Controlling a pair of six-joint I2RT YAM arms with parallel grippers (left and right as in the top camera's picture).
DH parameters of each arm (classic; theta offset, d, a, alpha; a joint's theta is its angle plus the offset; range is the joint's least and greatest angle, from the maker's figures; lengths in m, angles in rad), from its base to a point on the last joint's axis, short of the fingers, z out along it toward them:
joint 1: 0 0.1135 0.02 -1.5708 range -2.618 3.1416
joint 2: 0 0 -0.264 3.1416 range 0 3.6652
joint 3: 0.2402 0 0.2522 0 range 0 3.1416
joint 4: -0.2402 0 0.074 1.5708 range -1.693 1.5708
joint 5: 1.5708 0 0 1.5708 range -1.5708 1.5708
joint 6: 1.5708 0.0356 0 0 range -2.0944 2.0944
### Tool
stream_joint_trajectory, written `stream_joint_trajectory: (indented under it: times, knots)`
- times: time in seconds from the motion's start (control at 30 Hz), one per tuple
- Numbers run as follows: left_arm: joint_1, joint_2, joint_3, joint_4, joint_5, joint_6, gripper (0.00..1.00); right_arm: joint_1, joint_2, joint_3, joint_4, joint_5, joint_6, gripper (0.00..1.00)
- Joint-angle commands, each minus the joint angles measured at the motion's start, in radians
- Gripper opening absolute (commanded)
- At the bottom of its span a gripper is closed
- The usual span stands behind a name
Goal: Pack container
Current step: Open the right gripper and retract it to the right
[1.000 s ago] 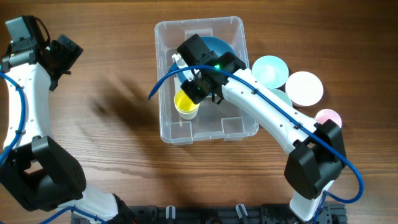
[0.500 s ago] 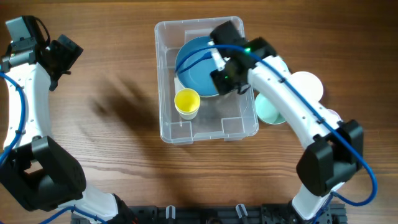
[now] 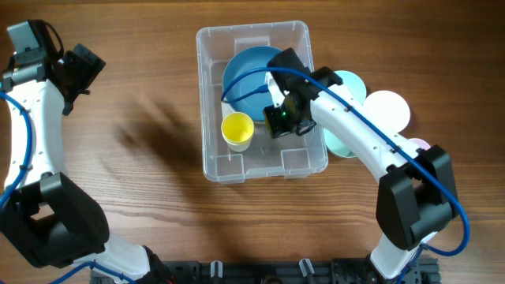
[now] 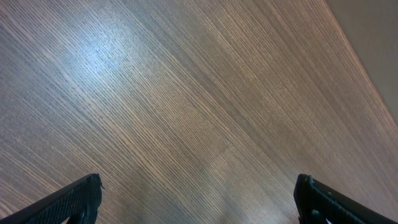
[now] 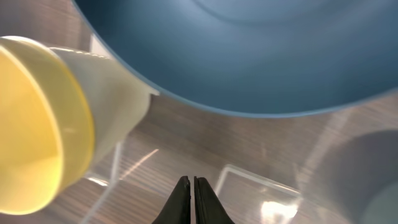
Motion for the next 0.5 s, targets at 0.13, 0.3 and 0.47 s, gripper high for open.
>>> stream_joint_trajectory:
  times: [0.13, 0.3, 0.47]
  knots:
    - [0.003, 0.008, 0.010, 0.000, 0.001, 0.005, 1.00, 0.021, -0.023, -0.002, 0.056, -0.055, 0.039, 0.04]
    - [0.003, 0.008, 0.010, 0.000, 0.001, 0.005, 1.00, 0.036, -0.023, -0.003, 0.078, -0.055, 0.072, 0.04]
    - [0.003, 0.008, 0.010, 0.000, 0.001, 0.005, 1.00, 0.058, -0.017, -0.003, 0.101, -0.055, 0.095, 0.04]
